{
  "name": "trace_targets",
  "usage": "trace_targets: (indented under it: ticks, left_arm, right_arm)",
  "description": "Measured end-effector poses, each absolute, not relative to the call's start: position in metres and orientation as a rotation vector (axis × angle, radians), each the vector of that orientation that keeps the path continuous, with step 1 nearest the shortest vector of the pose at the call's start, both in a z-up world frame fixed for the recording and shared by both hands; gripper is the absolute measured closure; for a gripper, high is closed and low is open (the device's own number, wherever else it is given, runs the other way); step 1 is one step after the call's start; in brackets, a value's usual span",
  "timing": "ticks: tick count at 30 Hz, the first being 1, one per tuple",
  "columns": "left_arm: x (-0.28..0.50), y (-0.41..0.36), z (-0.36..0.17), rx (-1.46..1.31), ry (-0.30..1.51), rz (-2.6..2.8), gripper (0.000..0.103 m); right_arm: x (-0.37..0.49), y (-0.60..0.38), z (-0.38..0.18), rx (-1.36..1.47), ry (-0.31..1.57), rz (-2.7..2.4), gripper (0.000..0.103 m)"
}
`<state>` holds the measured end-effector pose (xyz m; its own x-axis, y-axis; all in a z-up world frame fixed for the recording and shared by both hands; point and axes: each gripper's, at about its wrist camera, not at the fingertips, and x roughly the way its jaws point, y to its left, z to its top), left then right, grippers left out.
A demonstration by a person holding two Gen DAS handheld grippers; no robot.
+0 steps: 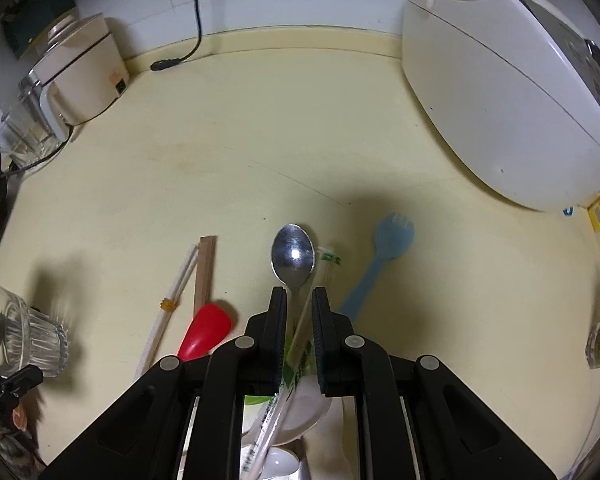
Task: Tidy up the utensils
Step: 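Lift the green-printed chopstick with the right tool toward the held glass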
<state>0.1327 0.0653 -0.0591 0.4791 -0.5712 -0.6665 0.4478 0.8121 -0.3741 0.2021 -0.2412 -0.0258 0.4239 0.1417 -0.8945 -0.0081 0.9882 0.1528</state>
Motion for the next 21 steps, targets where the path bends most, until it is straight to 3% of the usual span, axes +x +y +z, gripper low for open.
trace_targets:
  ticks: [7,13,21]
  left_arm:
    - [0.133,0.066,-0.060,-0.163,0.873,-0.628,0.014]
    - [0.133,0.066,-0.060,-0.170,0.873,-0.630,0.014]
    - [0.133,0.067,-0.060,-0.169,0.873,-0.630,0.014]
  right_arm:
    - [0.201,-0.253,-0.014,0.243,1.119,0.094,0.088]
    - [0.210,-0.258,-0.027,0.293,1.180,0.106,0.070]
    - [0.223,-0.251,-0.045,0.261,1.233,0.106,0.069]
